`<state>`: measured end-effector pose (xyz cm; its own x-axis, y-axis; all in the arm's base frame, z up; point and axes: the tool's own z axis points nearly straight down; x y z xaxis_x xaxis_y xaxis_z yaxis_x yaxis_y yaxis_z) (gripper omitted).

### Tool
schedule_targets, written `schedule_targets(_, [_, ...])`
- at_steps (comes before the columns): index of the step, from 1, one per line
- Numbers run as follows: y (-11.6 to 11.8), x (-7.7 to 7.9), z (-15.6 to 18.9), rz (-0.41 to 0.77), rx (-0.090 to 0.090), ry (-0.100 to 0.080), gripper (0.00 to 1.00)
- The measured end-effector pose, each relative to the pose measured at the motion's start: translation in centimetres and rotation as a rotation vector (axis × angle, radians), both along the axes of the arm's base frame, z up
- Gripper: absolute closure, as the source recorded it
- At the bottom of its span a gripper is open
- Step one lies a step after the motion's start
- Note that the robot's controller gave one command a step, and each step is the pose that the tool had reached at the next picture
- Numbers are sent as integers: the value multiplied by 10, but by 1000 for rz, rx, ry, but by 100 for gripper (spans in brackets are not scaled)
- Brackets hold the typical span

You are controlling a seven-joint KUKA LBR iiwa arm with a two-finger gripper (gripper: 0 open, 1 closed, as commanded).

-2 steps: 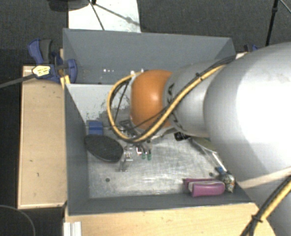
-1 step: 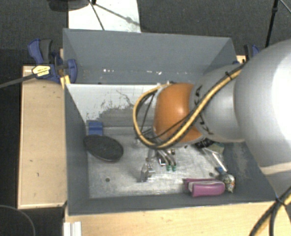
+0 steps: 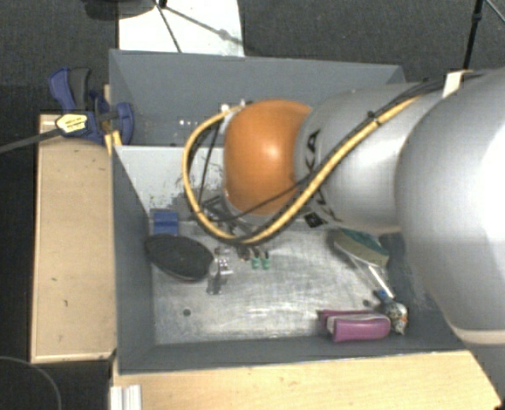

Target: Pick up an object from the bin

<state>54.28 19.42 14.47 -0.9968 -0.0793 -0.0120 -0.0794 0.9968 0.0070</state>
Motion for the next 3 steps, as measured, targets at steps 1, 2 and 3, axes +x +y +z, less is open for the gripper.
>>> schedule_targets(1, [34, 8, -74, 105, -9, 3, 0])
schedule_targets(2, [32, 8, -72, 105, -13, 6, 100])
schedule_targets(3, [30, -2, 114, 202, -6, 1, 100])
